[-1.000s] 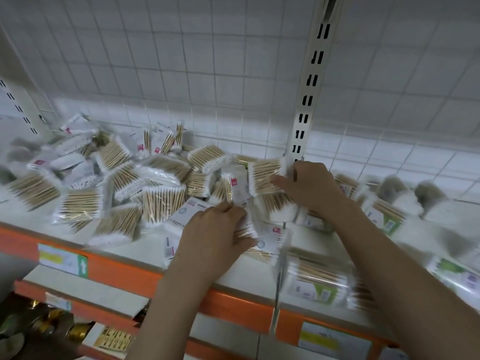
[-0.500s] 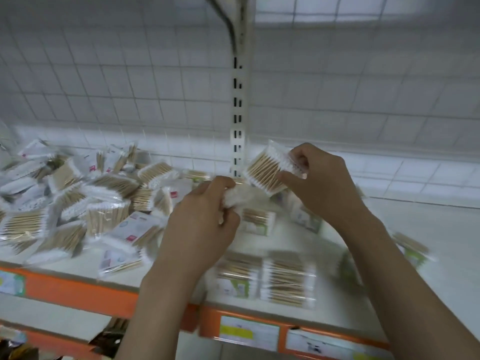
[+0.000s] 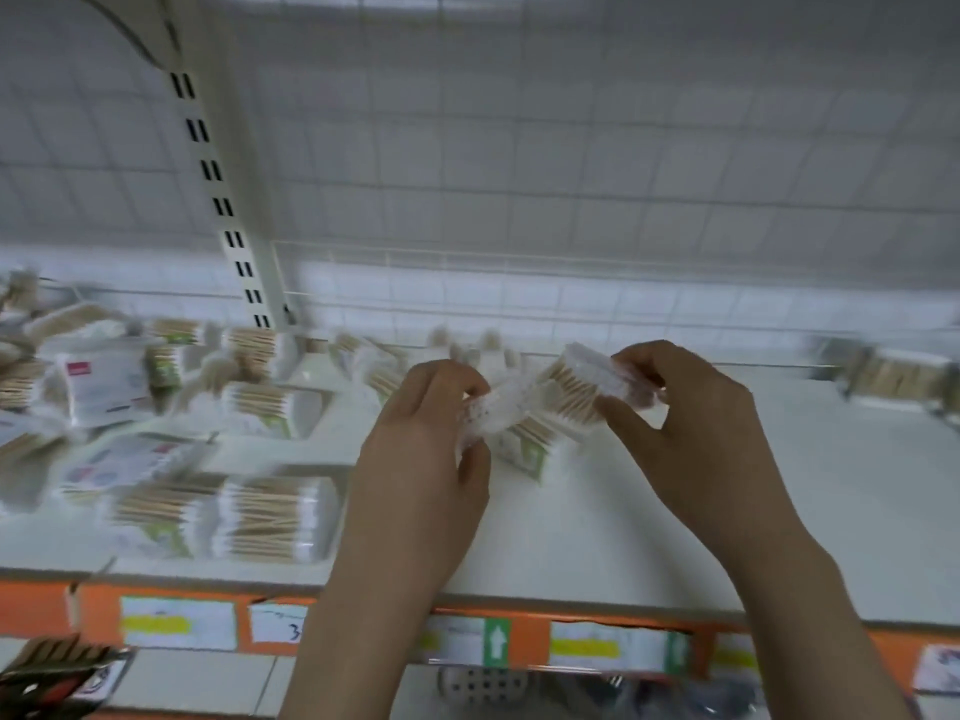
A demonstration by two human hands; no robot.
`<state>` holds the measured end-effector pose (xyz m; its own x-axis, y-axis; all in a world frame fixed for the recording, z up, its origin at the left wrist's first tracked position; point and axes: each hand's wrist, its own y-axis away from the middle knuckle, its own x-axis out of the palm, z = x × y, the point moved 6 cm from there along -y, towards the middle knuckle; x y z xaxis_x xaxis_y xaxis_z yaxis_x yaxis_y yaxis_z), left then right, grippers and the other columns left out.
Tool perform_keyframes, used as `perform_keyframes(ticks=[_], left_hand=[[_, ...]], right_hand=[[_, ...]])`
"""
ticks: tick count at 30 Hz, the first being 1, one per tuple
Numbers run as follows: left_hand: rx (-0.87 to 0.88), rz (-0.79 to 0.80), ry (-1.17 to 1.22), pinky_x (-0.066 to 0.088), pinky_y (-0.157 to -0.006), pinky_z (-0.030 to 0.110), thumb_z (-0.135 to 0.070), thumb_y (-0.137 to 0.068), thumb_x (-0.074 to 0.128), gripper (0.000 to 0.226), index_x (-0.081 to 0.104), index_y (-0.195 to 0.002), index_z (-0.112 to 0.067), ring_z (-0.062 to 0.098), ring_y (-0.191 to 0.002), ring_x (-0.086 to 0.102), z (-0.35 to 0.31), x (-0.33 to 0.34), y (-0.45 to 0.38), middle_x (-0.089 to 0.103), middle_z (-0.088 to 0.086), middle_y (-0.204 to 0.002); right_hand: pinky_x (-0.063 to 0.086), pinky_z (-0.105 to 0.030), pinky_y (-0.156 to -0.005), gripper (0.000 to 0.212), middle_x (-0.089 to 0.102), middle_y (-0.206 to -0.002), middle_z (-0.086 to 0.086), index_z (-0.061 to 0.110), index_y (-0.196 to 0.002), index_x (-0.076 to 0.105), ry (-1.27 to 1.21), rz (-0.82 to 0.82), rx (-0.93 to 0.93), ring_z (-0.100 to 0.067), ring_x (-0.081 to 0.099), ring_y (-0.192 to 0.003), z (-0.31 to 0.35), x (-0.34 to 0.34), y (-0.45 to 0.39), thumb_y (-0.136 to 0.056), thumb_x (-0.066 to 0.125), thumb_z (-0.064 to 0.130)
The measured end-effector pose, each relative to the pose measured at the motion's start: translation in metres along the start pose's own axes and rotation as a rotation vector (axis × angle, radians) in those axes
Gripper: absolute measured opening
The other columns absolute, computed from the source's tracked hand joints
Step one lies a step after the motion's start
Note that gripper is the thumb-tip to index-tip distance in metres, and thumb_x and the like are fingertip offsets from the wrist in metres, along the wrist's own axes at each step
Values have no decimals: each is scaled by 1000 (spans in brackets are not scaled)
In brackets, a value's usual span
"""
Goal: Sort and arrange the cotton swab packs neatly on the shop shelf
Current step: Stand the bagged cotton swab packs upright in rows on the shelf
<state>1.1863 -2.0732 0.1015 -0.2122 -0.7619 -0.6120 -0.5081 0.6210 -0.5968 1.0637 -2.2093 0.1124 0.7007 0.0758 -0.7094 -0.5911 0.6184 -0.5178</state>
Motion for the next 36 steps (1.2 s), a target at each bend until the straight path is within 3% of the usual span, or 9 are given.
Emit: perform_keyframes(ticks=[5, 10, 15, 23, 25, 27, 29, 34, 36], left_hand=[[40, 21, -4, 42, -62, 16, 15, -66, 64, 44, 61, -101, -11, 14, -82, 55, -28, 25, 2, 54, 0, -103], [84, 45, 6, 37, -62, 9, 14, -70, 62, 44, 63, -105, -12, 13, -83, 53, -37, 34, -4, 54, 0, -101], [81, 91, 87, 33, -76, 0, 8, -78, 60, 40, 61, -112, -14, 9, -88, 50, -41, 50, -5, 52, -5, -104], [144, 198, 99, 33, -77, 9, 0, -83, 57, 36, 60, -114, -18, 12, -98, 50, -83, 91, -5, 54, -7, -105], [173, 202, 69, 37, -84, 20, -1, -83, 59, 35, 61, -113, -18, 17, -99, 51, -97, 102, -5, 57, -5, -104], [178, 206, 58, 44, -85, 34, -2, -82, 61, 34, 62, -113, -17, 21, -97, 54, -111, 114, -6, 60, -3, -104], [176, 208, 51, 47, -84, 40, -2, -81, 63, 35, 63, -113, -15, 22, -94, 56, -125, 129, -6, 62, -2, -104], [118, 208, 39, 47, -82, 34, -1, -80, 64, 36, 63, -114, -13, 24, -92, 59, -160, 174, -6, 63, 1, -104], [95, 215, 43, 42, -79, 25, 0, -82, 62, 37, 63, -116, -14, 22, -93, 58, -174, 194, -7, 62, 1, -106]], right_hand=[[33, -15, -71, 22, 61, -89, 4, 13, -100, 61, 6, -32, 63, -14, 54, -81, -32, -18, 18, -79, 69, 11], [34, -16, -72, 26, 62, -93, 0, 9, -104, 61, 20, -72, 118, -16, 55, -85, -44, -23, 30, -79, 68, 6], [37, -19, -72, 26, 60, -95, 1, 10, -105, 61, 93, -46, 163, -17, 55, -87, -57, -30, 43, -80, 67, 6], [38, -25, -70, 26, 60, -93, -2, 8, -102, 61, 215, -94, 261, -21, 55, -84, -103, -79, 70, -78, 69, 4], [40, -27, -71, 26, 60, -94, -3, 8, -103, 61, 220, -107, 281, -22, 55, -85, -119, -91, 73, -78, 68, 4], [41, -28, -72, 26, 61, -94, -3, 8, -104, 61, 224, -108, 280, -22, 55, -86, -136, -101, 75, -79, 67, 5], [40, -27, -71, 26, 62, -95, -3, 9, -106, 61, 239, -105, 262, -22, 55, -89, -157, -111, 75, -80, 67, 6], [23, -18, -67, 25, 66, -88, -8, 6, -100, 65, 318, -90, 204, -29, 53, -90, -211, -145, 63, -76, 70, 3], [27, -23, -69, 24, 66, -87, -11, 5, -99, 65, 353, -65, 170, -31, 53, -88, -232, -158, 54, -75, 71, 4]])
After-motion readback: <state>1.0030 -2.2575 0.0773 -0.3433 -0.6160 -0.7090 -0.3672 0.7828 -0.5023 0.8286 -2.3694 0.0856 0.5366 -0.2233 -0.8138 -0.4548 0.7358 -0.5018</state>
